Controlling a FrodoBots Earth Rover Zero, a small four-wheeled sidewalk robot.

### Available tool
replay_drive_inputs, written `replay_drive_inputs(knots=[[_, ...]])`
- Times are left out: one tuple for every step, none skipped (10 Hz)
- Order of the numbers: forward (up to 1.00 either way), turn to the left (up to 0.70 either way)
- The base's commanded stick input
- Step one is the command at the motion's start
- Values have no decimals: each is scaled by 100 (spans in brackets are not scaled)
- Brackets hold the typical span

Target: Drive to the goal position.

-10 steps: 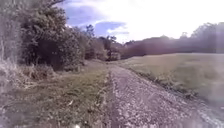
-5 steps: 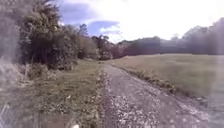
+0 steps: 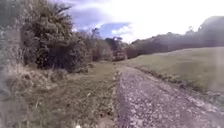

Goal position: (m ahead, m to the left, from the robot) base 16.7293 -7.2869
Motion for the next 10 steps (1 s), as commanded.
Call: replay_drive_inputs(knots=[[0, 0], [0, 0], [0, 0], [0, 0], [21, 0], [65, 0], [70, -20], [70, -35], [70, -35], [70, -35]])
